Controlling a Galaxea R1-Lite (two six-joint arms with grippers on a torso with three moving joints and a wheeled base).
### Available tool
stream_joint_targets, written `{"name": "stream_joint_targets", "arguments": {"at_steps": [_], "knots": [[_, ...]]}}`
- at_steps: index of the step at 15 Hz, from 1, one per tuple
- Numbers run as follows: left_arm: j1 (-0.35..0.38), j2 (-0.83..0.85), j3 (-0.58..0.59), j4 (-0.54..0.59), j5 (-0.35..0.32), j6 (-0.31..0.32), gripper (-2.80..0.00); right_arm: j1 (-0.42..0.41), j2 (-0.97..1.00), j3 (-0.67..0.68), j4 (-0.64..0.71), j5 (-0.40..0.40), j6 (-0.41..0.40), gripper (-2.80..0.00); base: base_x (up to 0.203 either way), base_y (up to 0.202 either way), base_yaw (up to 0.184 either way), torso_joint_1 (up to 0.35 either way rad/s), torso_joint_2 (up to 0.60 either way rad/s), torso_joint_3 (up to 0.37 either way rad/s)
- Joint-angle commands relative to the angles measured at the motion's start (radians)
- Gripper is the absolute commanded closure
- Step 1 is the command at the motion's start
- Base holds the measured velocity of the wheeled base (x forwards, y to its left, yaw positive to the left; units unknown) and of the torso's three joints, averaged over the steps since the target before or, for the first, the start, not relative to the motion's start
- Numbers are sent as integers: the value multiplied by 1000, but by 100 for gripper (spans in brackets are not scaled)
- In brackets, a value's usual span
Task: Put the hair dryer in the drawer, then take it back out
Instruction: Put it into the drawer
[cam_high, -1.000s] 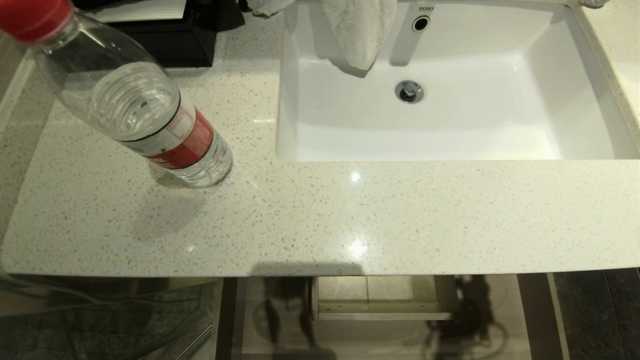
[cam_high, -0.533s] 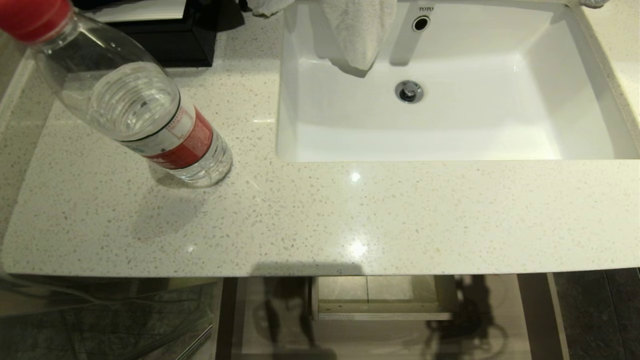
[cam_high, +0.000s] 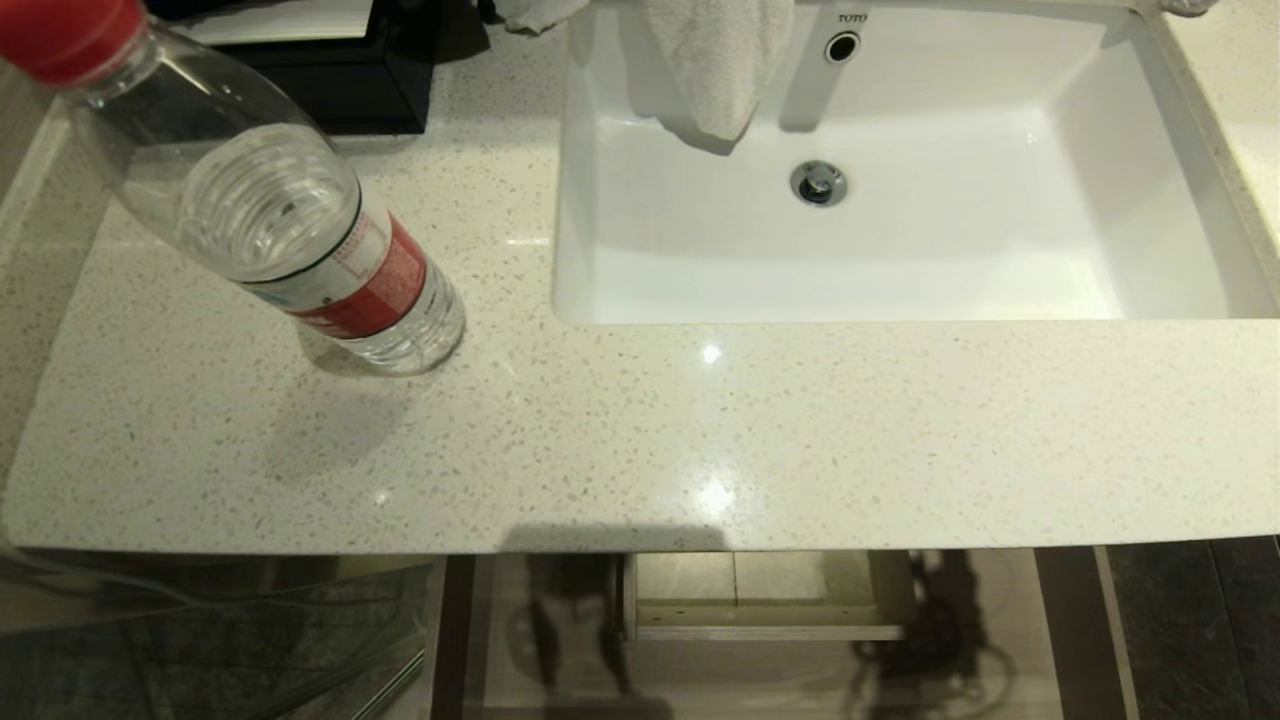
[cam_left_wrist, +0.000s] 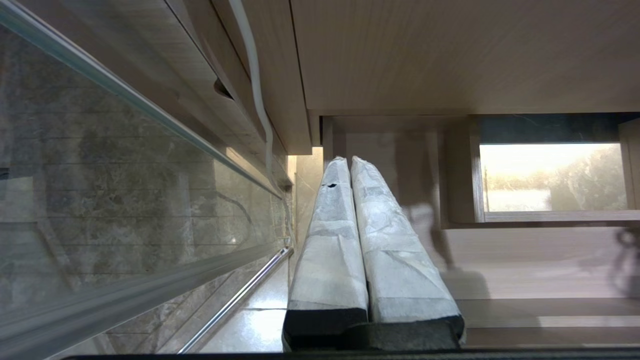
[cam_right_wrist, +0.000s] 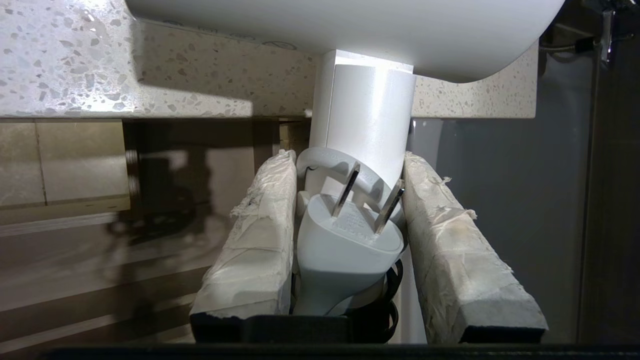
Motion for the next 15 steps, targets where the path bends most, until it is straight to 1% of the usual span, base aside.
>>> {"name": "stream_joint_targets", "arguments": {"at_steps": [1,5,14,15], "knots": [[0,0,0,0,0,0,0,0,5,6,5,-3,1,0,0,0,0,0,0,0],[0,0,-1,0,0,0,0,0,2,-17,67,0,6,0,0,0,0,0,0,0],[0,0,0,0,0,0,0,0,-7,-13,67,4,-1,0,0,0,0,0,0,0],[0,0,0,0,0,0,0,0,-11,-11,64,4,-1,0,0,0,0,-86,263,191]]}}
